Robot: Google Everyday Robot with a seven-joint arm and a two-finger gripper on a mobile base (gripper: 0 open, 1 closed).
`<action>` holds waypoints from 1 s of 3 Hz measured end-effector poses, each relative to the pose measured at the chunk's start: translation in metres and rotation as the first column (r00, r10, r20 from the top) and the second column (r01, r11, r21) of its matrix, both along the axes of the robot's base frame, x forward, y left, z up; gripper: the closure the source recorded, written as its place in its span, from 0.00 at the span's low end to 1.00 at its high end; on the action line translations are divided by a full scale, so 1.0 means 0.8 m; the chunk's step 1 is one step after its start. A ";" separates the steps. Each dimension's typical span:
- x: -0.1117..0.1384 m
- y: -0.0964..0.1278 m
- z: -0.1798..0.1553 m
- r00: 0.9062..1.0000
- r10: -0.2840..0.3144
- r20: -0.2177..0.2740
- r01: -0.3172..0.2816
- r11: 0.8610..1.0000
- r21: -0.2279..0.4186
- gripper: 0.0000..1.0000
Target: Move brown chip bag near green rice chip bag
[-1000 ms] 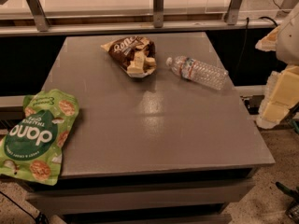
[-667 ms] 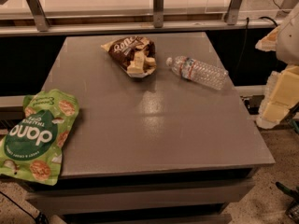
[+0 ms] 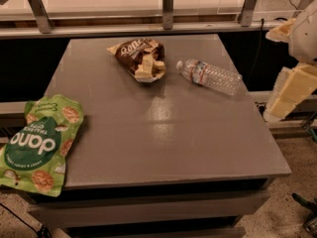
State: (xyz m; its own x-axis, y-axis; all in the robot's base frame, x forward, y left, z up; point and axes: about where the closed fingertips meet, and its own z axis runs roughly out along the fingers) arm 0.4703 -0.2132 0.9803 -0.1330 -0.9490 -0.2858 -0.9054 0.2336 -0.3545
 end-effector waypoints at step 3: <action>0.137 0.068 -0.037 0.965 0.199 0.168 -0.213 0.975 0.067 0.00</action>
Offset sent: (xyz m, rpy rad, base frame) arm 0.1646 0.0870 -0.0551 0.1342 -0.1940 0.2637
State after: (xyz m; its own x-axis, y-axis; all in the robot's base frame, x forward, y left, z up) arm 0.5800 -0.1586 0.9504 0.1167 -0.9228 -0.3671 -0.8704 0.0830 -0.4853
